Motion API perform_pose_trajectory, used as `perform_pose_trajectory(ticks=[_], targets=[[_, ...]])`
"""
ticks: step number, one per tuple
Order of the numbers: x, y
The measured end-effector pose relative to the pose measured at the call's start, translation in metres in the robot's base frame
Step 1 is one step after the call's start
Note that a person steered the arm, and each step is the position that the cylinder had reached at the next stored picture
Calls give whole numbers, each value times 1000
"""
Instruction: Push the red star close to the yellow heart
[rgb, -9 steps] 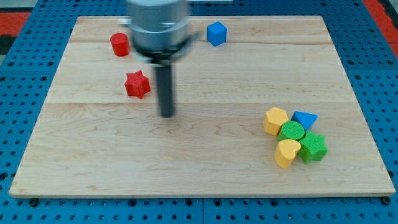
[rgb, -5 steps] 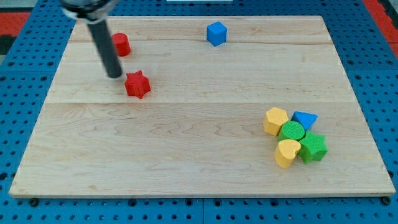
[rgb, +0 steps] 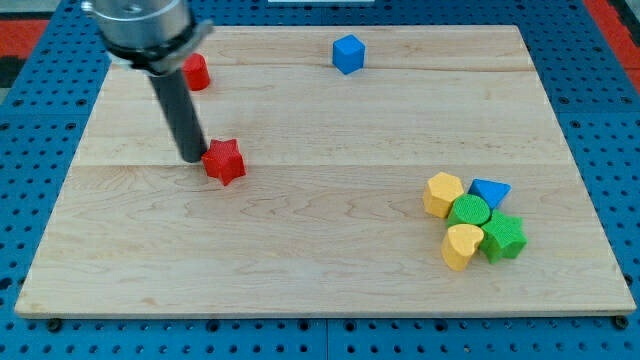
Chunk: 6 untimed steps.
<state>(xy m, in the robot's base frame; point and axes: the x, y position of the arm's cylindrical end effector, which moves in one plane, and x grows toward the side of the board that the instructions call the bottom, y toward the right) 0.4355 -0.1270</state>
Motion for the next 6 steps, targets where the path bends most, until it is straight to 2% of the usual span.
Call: perform_pose_trajectory(ticks=[1,3,5,6], targets=[[2,79],[44,109],[99,190],[100,195]])
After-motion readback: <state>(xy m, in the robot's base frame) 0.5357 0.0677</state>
